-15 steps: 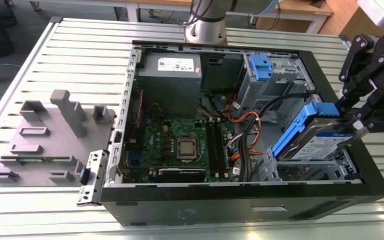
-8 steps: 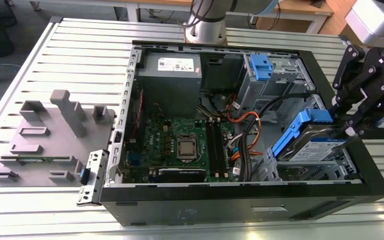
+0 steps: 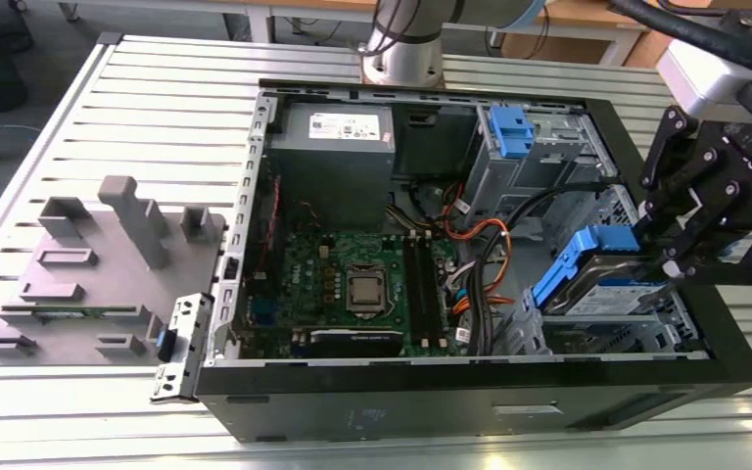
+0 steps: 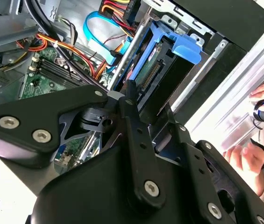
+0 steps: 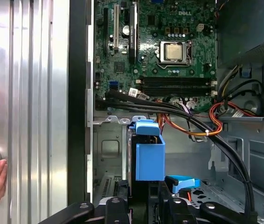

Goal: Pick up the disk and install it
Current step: 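Insert the disk into the insertion slot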

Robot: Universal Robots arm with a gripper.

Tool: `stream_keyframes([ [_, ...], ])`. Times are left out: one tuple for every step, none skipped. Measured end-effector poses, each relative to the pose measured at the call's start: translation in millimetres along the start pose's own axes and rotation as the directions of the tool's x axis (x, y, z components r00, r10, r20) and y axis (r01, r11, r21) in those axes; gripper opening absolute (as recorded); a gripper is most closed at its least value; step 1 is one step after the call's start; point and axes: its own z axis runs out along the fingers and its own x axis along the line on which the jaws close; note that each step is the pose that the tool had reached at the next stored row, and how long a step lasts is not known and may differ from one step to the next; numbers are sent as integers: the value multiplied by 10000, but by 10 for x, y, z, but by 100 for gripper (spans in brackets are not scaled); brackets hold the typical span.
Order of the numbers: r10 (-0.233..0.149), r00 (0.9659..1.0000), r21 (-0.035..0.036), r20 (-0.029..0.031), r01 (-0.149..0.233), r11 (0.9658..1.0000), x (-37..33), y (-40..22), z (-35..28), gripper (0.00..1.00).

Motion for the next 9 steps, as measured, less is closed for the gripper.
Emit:
stream_keyframes([
  [0, 10000, 0, -1, 0, 10000, 1, 0, 18, 35],
  [0, 10000, 0, 0, 0, 10000, 2, -1, 36, 35],
  [0, 10000, 0, 0, 0, 10000, 2, -1, 54, 35],
  [0, 10000, 0, 0, 0, 10000, 3, -2, 71, 35],
  [0, 10000, 0, 0, 0, 10000, 4, -2, 83, 35],
  [0, 10000, 0, -2, 0, 10000, 3, -2, 85, 35],
  [0, 10000, 0, -3, 0, 10000, 3, -2, 85, 35],
  [0, 10000, 0, -4, 0, 10000, 4, -2, 85, 35],
  [0, 10000, 0, -3, 0, 10000, 4, -2, 86, 35],
])
